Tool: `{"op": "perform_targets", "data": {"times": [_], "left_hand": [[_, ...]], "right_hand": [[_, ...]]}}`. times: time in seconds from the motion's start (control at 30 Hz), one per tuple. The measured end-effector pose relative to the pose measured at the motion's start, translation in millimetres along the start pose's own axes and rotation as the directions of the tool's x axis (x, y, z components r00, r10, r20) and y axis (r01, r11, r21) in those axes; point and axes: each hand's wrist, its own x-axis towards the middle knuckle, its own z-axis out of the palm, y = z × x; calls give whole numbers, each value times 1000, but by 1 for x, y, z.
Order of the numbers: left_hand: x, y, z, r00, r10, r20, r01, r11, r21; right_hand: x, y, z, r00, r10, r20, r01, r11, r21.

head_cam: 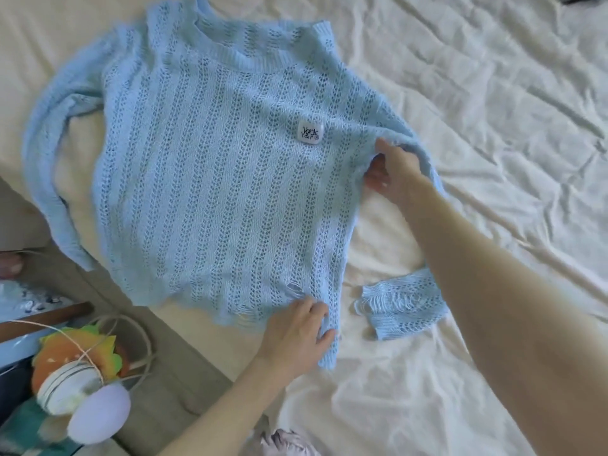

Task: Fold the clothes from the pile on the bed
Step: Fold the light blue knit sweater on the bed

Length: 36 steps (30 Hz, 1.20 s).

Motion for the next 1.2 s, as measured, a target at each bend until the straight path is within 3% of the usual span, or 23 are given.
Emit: {"op": "perform_targets", "data": {"times": [0.07, 0.13, 0.27, 0.37, 0.4, 0.43, 0.47, 0.5, 0.53, 0.67, 0.73, 0.8, 0.87, 0.97, 1.1, 1.2], "left_hand": [[5, 6, 5, 996, -92, -15, 92, 995, 37], [7, 16, 6, 988, -145, -55, 150, 985, 91], [8, 28, 13, 985, -28, -168, 52, 989, 139], [3, 19, 17, 983, 73, -168, -64, 996, 58], [-1, 15, 18, 981, 119, -155, -112, 993, 48], [-6, 10, 19, 976, 159, -146, -153, 987, 51], [-11, 6, 20, 974, 173, -146, -165, 984, 64], [-15, 1, 19, 979, 158, -131, -147, 985, 90], [-20, -5, 17, 988, 124, -90, -115, 988, 102], [-32, -51, 9, 997, 56, 55, -62, 991, 118], [-40, -74, 5, 981, 121, 153, -141, 982, 126], [-44, -91, -3, 965, 207, 160, -216, 975, 46], [-43, -105, -15, 976, 215, 36, -208, 968, -139], [-40, -140, -44, 981, 80, -178, -142, 917, -373], [-18, -223, -113, 928, -58, -369, -121, 887, -445], [14, -302, -177, 830, -207, -519, -42, 902, -429]], "right_hand": [[-5, 18, -2, 999, 32, 0, -31, 983, -183], [-8, 28, -4, 1000, 3, -13, -6, 967, -255], [-10, 29, -11, 985, -148, -86, 113, 940, -323], [-26, 43, -15, 962, -272, -35, 208, 806, -554], [-35, 54, -16, 947, -313, 70, 272, 671, -690], [-44, 69, -19, 925, -307, 225, 347, 436, -830], [-53, 85, -21, 895, -270, 355, 406, 165, -899], [-61, 101, -22, 868, -247, 430, 435, -36, -900], [-67, 114, -23, 859, -243, 450, 429, -135, -893], [-90, 147, -26, 929, -254, 268, 254, -90, -963], [-108, 161, -23, 942, -223, 252, 213, -187, -959], [-123, 169, -12, 949, -211, 234, 188, -216, -958], [-130, 164, 9, 941, -246, 234, 183, -213, -960], [-131, 142, 58, 918, -266, 295, 243, -212, -947], [-121, 103, 141, 870, -309, 384, 363, -125, -923], [-100, 77, 215, 825, -354, 440, 419, -138, -897]]}}
